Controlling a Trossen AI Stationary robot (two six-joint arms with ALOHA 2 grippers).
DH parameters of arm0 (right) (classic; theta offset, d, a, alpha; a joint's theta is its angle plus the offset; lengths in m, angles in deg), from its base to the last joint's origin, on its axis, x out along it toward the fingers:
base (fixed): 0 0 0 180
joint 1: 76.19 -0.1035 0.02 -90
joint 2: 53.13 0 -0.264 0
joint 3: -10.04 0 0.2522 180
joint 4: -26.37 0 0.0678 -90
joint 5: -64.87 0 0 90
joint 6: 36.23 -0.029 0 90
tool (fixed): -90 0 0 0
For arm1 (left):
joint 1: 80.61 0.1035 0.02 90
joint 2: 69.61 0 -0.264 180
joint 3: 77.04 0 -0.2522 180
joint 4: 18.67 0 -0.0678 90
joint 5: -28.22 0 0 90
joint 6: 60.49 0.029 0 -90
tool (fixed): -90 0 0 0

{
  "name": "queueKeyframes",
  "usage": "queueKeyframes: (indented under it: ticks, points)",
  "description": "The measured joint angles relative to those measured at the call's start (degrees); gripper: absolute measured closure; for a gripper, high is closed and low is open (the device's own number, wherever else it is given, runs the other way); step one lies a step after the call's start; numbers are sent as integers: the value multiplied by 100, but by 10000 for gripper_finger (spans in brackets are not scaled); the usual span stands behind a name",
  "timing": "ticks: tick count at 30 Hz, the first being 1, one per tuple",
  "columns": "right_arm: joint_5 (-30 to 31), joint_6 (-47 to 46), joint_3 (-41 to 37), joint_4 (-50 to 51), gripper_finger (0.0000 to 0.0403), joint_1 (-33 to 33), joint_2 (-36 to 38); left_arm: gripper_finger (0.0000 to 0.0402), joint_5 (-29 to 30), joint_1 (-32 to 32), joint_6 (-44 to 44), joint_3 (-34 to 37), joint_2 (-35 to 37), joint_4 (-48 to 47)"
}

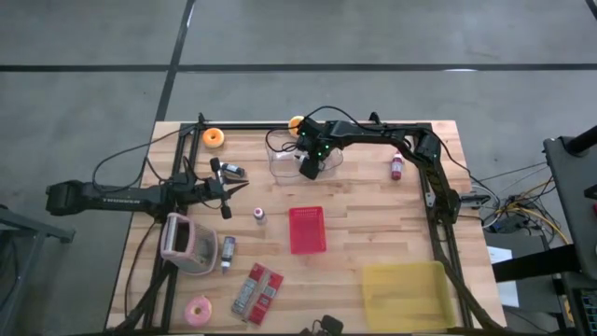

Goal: Pick & Place Food Item
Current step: Put the right black food coloring bottle into the transparent bin, then put the red food coloring bottle into the transparent bin

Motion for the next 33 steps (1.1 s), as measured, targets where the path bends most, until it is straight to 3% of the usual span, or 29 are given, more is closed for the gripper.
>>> queueKeyframes:
  ticks: [12,19,24,28,33]
  points:
    - [48,-216,9,12,195,1,648,374,0,2,0,2,0,0]
    - [73,-1113,9,38,195,-55,1464,374,0,2,0,2,0,2]
    - [918,-1994,9,357,197,-243,2151,374,0,1,0,1,0,2]
    - [1601,-2066,9,722,202,-460,2641,374,18,0,-1,0,0,5]
    - [1869,-2909,9,1571,212,-594,3089,374,22,0,-2,2,9,38]
